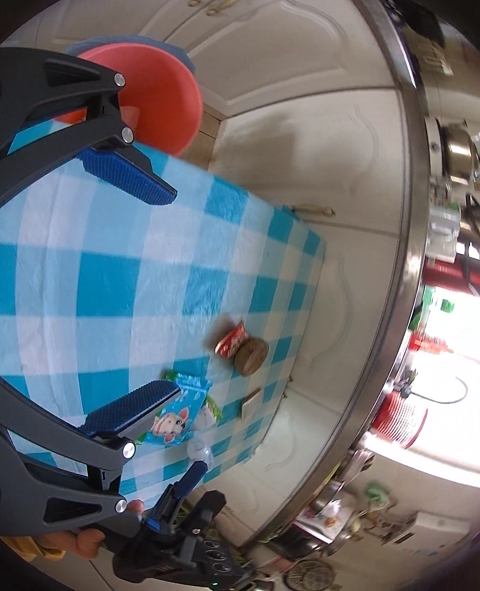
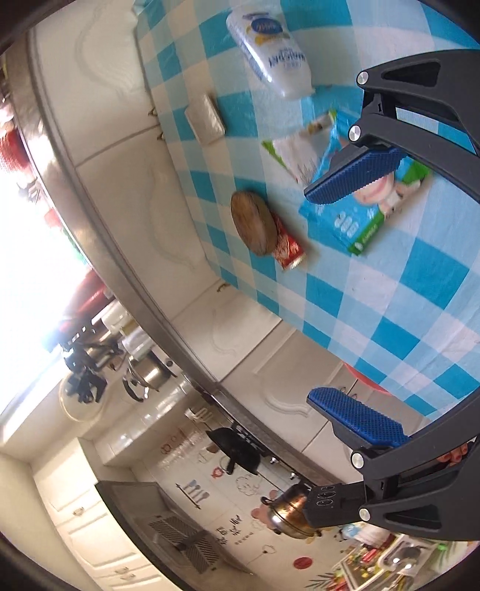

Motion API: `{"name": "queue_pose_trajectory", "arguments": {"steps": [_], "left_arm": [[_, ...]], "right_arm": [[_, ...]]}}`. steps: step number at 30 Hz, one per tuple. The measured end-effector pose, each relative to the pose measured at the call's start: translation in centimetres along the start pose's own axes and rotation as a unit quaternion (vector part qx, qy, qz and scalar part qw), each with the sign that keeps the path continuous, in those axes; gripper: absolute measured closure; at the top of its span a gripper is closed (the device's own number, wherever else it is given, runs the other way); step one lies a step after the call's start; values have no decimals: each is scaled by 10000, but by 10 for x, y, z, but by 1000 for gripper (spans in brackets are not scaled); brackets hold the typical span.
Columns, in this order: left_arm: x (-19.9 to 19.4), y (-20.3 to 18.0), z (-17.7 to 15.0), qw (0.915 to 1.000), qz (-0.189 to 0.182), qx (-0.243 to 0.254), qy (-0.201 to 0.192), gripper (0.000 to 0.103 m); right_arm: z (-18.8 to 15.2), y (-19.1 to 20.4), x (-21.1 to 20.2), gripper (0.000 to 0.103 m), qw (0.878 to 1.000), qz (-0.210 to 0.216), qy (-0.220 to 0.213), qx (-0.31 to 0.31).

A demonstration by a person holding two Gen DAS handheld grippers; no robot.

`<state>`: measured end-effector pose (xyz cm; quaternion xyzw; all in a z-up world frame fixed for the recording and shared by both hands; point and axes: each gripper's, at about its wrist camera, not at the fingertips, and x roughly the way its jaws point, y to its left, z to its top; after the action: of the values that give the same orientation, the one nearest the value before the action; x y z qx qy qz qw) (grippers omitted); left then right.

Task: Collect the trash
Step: 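Move both tools back over the table toward the foil tray and bottle, then grasp the silver foil tray with the left tool while the right tool lowers to the white bottle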

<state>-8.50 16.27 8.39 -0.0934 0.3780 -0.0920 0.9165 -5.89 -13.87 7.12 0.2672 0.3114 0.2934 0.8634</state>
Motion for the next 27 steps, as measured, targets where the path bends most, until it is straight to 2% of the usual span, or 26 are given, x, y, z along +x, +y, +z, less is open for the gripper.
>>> {"name": "queue_pose_trajectory", "arguments": {"steps": [6,10,14,18,22,24,27], "left_arm": [[23,-51,22,9979,-332,535,131,7],[48,-85,44,9950,-580,769,275,7],[90,-128,66,9901,-853,985,529,7],[142,-174,83,9851,-960,1109,902,7],[195,-208,97,9857,-685,955,1211,7],[223,-217,104,9862,-586,710,1378,7],[258,-227,110,9861,-236,518,1560,7]], "right_arm": [[15,-51,-33,5,9968,-78,-340,718],[23,-83,-59,5,9915,-275,-675,1078],[27,-117,-86,5,9808,-483,-1036,1581],[29,-146,-103,5,9709,-646,-1242,1944],[29,-160,-110,5,9667,-810,-1311,2043],[28,-164,-112,5,9661,-862,-1317,2049],[26,-169,-111,4,9661,-897,-1272,2059]]}}
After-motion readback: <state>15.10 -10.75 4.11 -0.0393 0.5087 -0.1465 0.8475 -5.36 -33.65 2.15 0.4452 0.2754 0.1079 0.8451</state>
